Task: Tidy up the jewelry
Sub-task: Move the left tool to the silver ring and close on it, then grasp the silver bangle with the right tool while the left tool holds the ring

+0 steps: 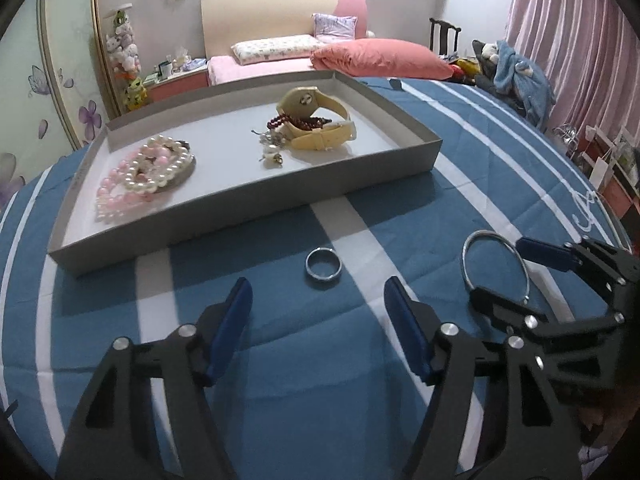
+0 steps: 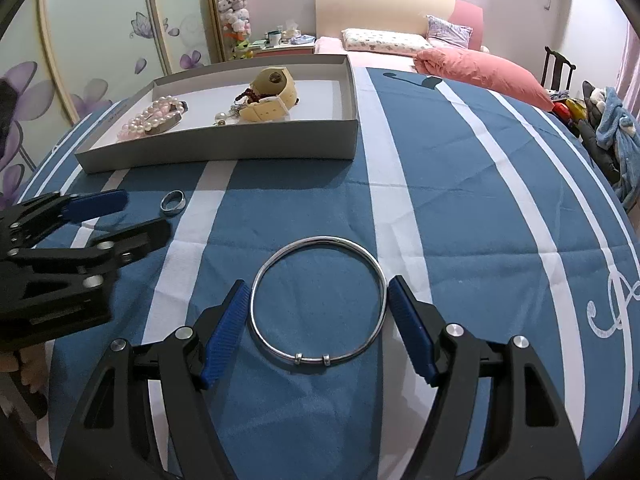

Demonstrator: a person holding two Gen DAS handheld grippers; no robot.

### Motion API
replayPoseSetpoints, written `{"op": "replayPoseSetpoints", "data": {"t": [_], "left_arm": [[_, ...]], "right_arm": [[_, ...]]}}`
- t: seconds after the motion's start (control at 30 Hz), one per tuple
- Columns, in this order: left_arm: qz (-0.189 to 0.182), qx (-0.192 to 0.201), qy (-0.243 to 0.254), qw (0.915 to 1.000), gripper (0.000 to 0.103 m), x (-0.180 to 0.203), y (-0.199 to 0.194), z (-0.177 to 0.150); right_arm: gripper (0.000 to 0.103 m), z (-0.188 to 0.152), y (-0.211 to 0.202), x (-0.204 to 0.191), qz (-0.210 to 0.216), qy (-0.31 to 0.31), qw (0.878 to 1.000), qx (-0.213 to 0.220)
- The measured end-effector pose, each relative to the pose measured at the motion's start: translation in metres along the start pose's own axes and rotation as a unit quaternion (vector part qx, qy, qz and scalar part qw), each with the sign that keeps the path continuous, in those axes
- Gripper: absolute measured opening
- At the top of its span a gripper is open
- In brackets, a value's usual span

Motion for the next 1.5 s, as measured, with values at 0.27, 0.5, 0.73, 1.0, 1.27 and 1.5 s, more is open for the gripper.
{"op": "replayPoseSetpoints", "data": {"t": [0.27, 0.5, 0.73, 1.0, 1.27, 1.5], "left_arm": [[0.01, -0.009, 0.0, 0.9999, 0.058, 0.006, 0.013, 0.006], [0.015, -0.009, 0.002, 0.9998, 0.057, 0.008, 0.018, 0.01], [0.019, -0.01, 0.013, 0.9997, 0.049, 0.011, 0.021, 0.012], [0.009, -0.006, 0.019, 0.9998, 0.022, 0.017, 0.022, 0.014], [0.001, -0.005, 0.009, 1.0, 0.022, 0.016, 0.021, 0.013], [-0.013, 0.001, -0.011, 0.9998, 0.021, 0.003, 0.011, 0.008]], "right_arm": [[0.071, 0.0, 0.0, -0.001, 0.0, 0.0, 1.0, 0.0], [0.071, 0.0, 0.0, -0.001, 0.0, 0.0, 1.0, 0.0], [0.073, -0.001, 0.001, -0.002, 0.0, -0.003, 1.0, -0.001], [0.079, -0.001, 0.002, -0.005, 0.001, -0.005, 1.0, -0.004], [0.08, -0.001, 0.002, -0.004, 0.001, -0.004, 1.0, -0.004], [0.081, -0.001, 0.001, -0.005, 0.001, -0.005, 1.0, -0.004]]}}
Point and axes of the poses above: each gripper's, at about its wrist camera, not at the fingertips, and y roughly the way its jaws point, x to its right, z to its top, the point moved 8 cm from there along y, roughly the way its jaws point, and after that the axes turned 8 degrees about x, right-handed, at the moved point
